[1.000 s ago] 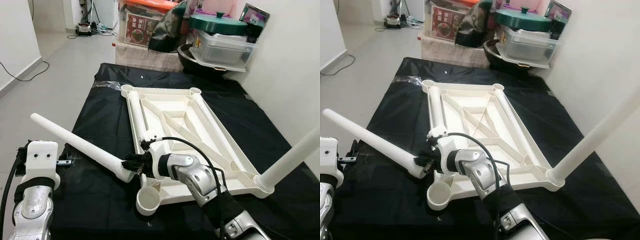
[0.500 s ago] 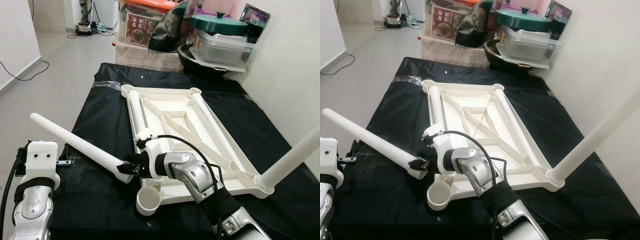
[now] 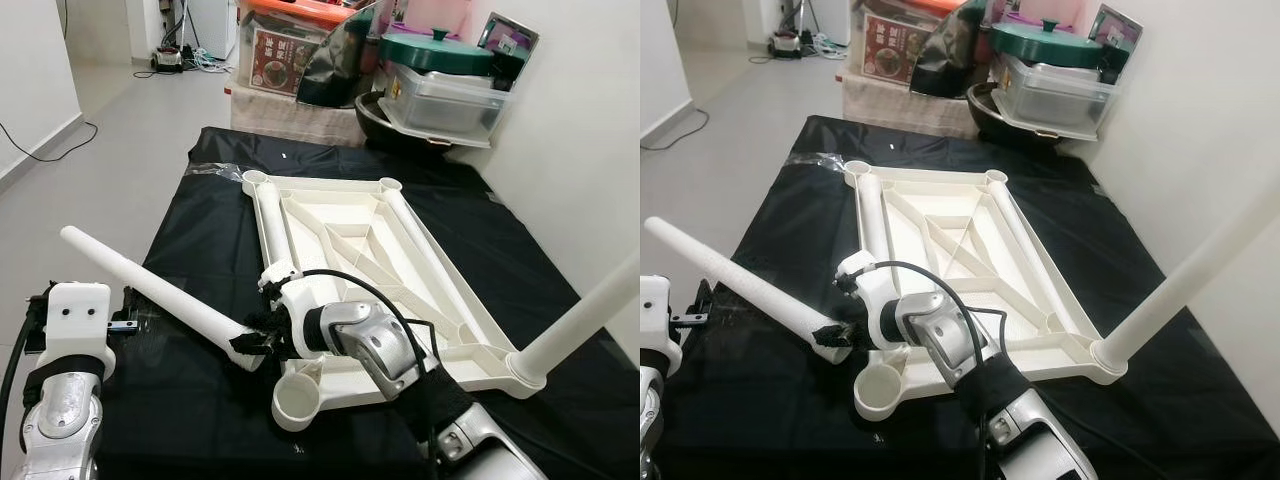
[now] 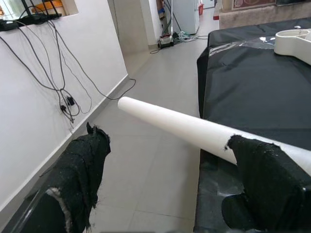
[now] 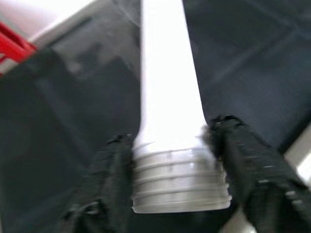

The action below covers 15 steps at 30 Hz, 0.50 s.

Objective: Building children table

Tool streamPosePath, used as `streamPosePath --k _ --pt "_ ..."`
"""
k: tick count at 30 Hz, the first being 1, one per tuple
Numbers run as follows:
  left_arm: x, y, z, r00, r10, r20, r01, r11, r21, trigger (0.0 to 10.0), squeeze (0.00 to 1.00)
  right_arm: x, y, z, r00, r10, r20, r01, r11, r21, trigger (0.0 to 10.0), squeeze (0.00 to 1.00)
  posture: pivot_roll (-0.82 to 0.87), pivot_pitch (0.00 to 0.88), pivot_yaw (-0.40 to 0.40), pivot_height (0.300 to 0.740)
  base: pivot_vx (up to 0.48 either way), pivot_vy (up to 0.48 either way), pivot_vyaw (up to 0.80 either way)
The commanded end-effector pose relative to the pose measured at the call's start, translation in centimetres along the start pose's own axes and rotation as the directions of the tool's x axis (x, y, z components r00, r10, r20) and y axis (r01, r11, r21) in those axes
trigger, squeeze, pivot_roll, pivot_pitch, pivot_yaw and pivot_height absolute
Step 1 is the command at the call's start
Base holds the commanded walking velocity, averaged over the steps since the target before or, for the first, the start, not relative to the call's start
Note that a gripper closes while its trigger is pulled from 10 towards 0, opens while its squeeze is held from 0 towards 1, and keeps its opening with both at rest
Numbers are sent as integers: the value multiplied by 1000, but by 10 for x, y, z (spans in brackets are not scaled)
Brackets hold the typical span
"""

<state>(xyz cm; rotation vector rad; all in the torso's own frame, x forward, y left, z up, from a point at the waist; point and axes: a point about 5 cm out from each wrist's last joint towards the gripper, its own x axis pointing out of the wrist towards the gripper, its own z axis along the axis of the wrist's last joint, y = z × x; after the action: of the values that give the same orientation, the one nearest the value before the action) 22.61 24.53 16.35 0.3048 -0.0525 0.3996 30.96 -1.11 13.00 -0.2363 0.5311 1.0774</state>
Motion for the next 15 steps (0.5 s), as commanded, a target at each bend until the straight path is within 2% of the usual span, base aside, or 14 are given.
streamPosePath --k 1,4,5,6,7,15 --pt "0 -1 -2 1000 -5 -1 5 1000 5 10000 0 0 -6 -10 998 -39 -56 40 999 22 10000 1000 174 0 -201 714 0 0 0" --pt "0 -1 -2 1000 -3 -1 3 1000 7 10000 0 1 -6 -10 996 -42 -73 43 999 14 10000 1000 175 0 -201 714 0 0 0" --pt "0 0 -2 1000 0 -1 0 1000 9 10000 0 2 -5 -12 995 -31 -92 32 999 9 10000 890 174 0 -205 714 0 0 0" --pt "0 0 -2 1000 0 -1 0 1000 9 10000 0 2 -5 -12 995 -31 -92 32 999 9 10000 890 174 0 -205 714 0 0 0" --pt "0 0 -2 1000 2 0 -2 1000 11 10000 0 3 -4 -14 994 -27 -108 28 1000 9 10000 0 173 0 -205 714 0 0 0" --pt "0 0 -1 1000 4 2 -4 1000 12 10000 0 5 -2 -14 993 -14 -120 16 1000 20 10000 0 175 0 -207 714 0 0 0"
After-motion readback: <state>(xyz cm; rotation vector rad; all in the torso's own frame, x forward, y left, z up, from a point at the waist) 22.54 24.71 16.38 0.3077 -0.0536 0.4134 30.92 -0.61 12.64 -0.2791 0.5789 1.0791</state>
